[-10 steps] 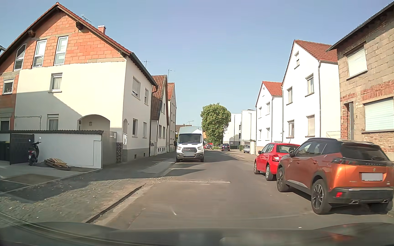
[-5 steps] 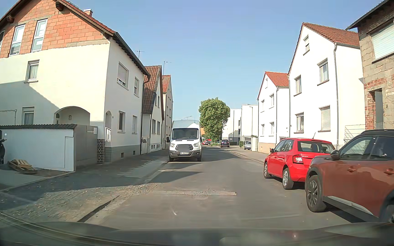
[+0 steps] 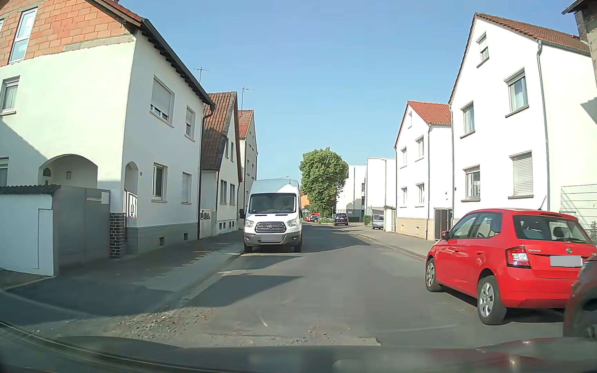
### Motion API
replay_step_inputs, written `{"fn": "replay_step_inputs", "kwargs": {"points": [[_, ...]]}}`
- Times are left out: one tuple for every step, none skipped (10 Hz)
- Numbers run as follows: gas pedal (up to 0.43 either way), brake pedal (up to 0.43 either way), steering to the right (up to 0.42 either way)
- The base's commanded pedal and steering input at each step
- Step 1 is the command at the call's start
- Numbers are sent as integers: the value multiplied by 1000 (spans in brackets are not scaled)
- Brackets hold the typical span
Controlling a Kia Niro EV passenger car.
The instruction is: Follow the waypoints while adhering to traffic rules and regulations
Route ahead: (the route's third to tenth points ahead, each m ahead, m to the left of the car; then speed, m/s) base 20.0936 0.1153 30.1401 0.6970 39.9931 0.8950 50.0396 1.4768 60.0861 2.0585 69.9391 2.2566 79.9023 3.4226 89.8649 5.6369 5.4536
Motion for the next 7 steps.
{"fn": "replay_step_inputs", "kwargs": {"points": [[20,30,8],[20,30,9],[20,30,9],[20,30,10],[20,30,11],[20,30,17],[0,30,23]]}}
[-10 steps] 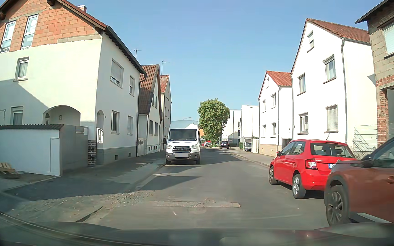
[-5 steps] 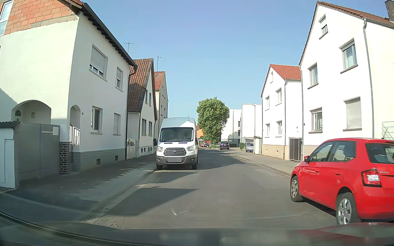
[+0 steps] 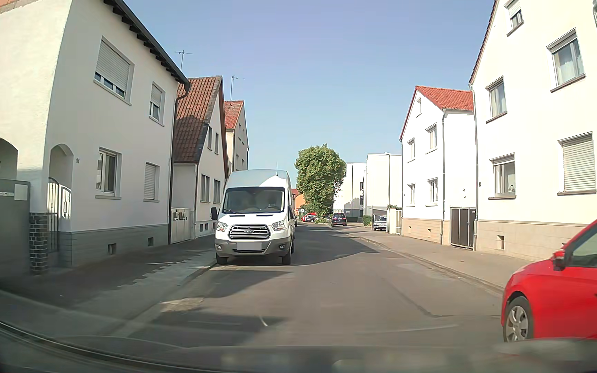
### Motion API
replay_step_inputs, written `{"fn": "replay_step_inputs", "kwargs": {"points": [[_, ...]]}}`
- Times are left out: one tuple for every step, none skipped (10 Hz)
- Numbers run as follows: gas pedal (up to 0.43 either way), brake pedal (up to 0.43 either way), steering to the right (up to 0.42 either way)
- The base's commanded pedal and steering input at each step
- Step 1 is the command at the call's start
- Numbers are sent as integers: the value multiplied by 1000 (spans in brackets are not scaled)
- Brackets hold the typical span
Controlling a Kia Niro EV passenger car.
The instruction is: Follow the waypoints while adhering to traffic rules and regulations
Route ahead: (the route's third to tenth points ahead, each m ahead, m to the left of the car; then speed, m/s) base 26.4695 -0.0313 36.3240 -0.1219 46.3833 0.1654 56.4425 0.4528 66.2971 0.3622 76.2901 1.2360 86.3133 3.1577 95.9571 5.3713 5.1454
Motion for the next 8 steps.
{"fn": "replay_step_inputs", "kwargs": {"points": [[47,30,36],[28,30,52],[28,30,64],[28,30,74],[28,30,80],[39,30,79],[8,30,80],[28,30,80]]}}
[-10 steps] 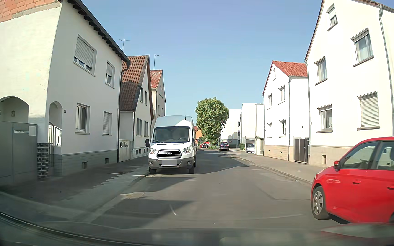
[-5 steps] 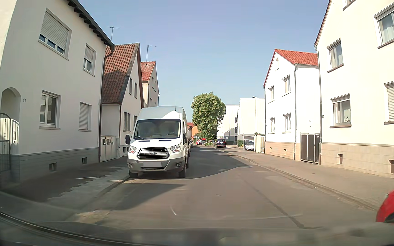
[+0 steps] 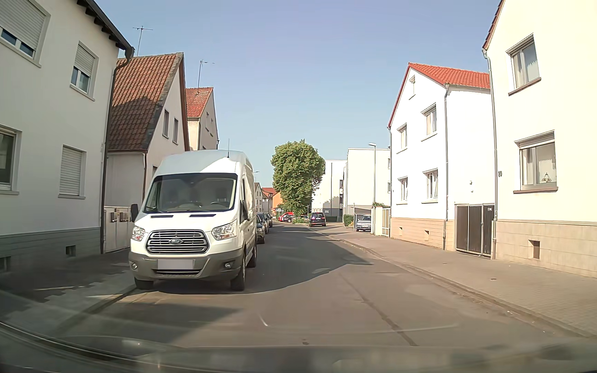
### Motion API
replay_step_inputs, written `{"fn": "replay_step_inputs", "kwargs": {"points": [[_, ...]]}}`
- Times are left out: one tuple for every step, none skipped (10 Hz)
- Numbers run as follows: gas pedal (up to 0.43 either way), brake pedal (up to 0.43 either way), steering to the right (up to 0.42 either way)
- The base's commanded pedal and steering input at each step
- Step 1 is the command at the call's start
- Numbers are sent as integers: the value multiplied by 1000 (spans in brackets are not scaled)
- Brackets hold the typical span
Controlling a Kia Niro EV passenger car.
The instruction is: Follow the waypoints while adhering to traffic rules and regulations
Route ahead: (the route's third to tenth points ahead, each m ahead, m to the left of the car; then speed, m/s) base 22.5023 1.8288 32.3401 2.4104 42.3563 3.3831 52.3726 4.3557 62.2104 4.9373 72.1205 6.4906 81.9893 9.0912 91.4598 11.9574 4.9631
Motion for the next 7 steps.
{"fn": "replay_step_inputs", "kwargs": {"points": [[28,30,80],[28,30,79],[28,30,76],[28,30,72],[28,30,64],[28,30,54],[28,30,45]]}}
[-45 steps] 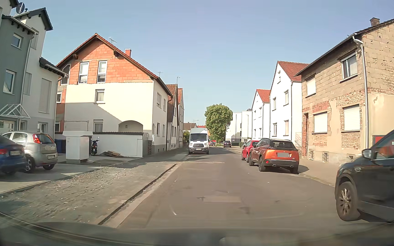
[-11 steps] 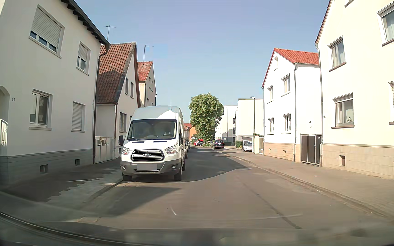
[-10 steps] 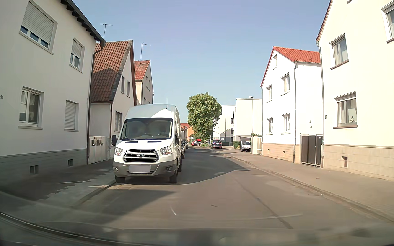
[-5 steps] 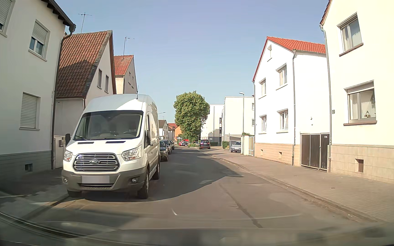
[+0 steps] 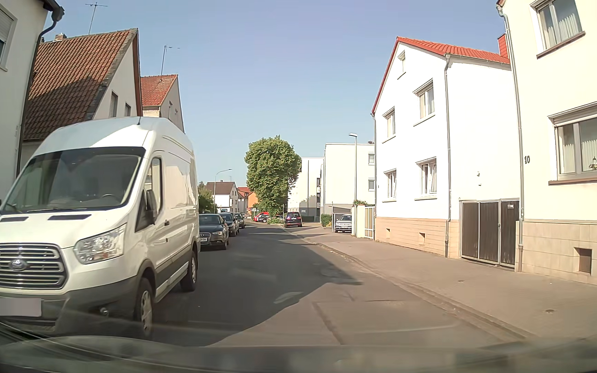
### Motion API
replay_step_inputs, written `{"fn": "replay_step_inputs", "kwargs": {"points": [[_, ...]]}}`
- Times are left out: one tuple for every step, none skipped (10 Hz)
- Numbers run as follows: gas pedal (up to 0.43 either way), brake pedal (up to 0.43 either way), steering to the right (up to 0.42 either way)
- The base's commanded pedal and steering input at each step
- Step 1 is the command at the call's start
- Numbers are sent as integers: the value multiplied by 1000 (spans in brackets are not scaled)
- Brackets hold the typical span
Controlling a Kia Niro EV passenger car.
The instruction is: Follow the waypoints while adhering to traffic rules and regulations
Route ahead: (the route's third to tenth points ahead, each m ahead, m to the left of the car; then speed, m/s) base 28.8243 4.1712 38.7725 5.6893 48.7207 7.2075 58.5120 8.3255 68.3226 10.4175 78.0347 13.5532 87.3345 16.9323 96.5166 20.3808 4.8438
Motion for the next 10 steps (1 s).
{"fn": "replay_step_inputs", "kwargs": {"points": [[28,30,31],[28,30,18],[28,30,6],[28,30,-18],[28,30,-44],[28,30,-62],[28,30,-77],[28,30,-91],[28,30,-96],[28,30,-96]]}}
